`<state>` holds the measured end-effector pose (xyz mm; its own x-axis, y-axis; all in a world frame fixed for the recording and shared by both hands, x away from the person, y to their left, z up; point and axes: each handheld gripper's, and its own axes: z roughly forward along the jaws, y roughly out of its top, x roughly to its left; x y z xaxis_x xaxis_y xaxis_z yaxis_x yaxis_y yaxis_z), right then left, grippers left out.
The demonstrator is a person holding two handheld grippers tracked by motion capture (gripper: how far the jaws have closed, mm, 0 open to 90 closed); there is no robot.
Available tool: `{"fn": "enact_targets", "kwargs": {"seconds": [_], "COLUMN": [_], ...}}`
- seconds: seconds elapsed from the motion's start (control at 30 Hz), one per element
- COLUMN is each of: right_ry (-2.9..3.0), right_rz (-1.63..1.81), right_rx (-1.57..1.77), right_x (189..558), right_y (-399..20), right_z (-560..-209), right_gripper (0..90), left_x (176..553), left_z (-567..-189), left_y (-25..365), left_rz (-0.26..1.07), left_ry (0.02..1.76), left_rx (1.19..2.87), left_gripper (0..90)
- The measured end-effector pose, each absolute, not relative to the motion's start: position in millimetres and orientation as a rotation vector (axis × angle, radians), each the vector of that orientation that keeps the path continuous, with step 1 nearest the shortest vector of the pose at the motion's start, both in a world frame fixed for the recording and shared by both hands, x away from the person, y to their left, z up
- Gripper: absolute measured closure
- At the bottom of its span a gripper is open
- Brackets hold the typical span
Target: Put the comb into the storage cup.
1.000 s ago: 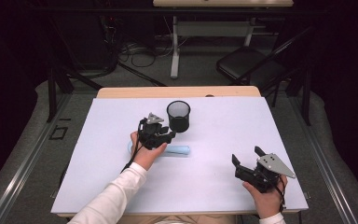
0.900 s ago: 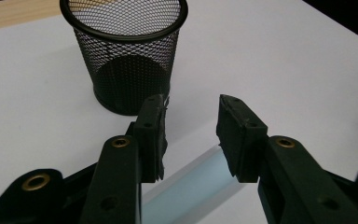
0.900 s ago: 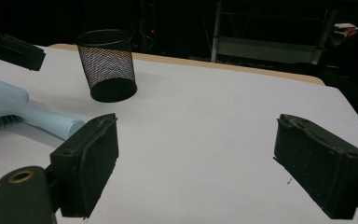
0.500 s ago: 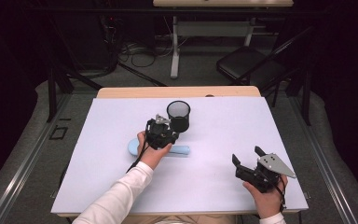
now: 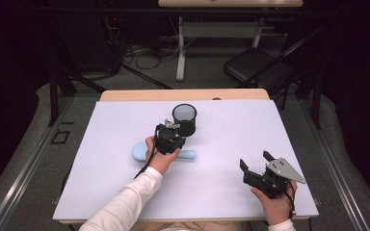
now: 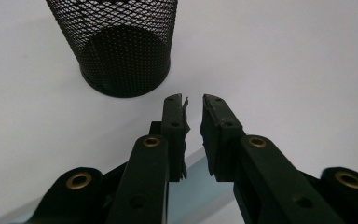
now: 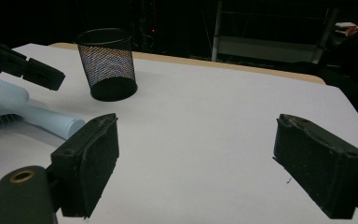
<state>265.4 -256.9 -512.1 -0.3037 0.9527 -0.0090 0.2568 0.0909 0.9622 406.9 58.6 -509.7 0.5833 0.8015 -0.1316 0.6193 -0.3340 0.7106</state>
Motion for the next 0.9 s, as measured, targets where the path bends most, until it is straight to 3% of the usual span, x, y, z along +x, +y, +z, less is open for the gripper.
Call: {"fn": "enact_targets", "kwargs": {"seconds": [0.57,0.9], "right_ry": [1.667,1.665], "right_rz": [1.255,1.261], "right_rx": [1.213,1.224], "right_x": [266.1,266.6], "right_y": [-257.4,-258.7], "right_z": [-512.8,-513.2], "right_gripper": [13.8,13.8], "left_x": [409.0,410.5], "left_z": [-519.7,-524.6], "left_y": [44.8,34.5], "left_rz": [0.298,0.283], "left_ry": [1.154,1.143], "left_rx": [2.105,2.139], "left_gripper": [89.1,90.0]}}
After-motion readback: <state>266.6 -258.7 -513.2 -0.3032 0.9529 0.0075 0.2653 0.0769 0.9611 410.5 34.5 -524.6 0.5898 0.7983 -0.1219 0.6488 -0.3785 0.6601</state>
